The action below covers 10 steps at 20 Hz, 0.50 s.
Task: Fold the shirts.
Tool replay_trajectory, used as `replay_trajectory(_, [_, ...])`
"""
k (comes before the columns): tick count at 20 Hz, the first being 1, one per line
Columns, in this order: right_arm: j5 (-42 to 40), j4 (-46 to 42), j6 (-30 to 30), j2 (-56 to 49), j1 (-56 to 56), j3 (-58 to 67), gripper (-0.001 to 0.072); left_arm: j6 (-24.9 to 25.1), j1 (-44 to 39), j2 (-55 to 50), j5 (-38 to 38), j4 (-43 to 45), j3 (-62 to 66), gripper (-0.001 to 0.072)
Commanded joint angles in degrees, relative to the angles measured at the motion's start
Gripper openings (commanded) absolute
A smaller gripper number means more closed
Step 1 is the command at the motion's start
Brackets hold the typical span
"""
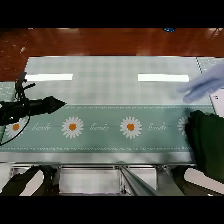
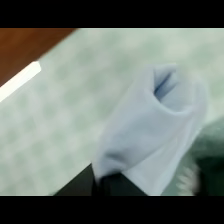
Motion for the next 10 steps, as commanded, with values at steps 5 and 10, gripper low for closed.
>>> replay_trajectory(5, [6.51,-9.16,1.29,14.95,-16.68,-18.95,0.0022,1.62,-0.42,0.00,-0.59,-0.02,0.15,0.0022])
replay_trajectory(10, [6.51,-25.46,-4.92,26.08,-28.24,-40.26,0.0022,1.64,-4.76,-0.04,-0.46,-0.02,0.35,0.0023])
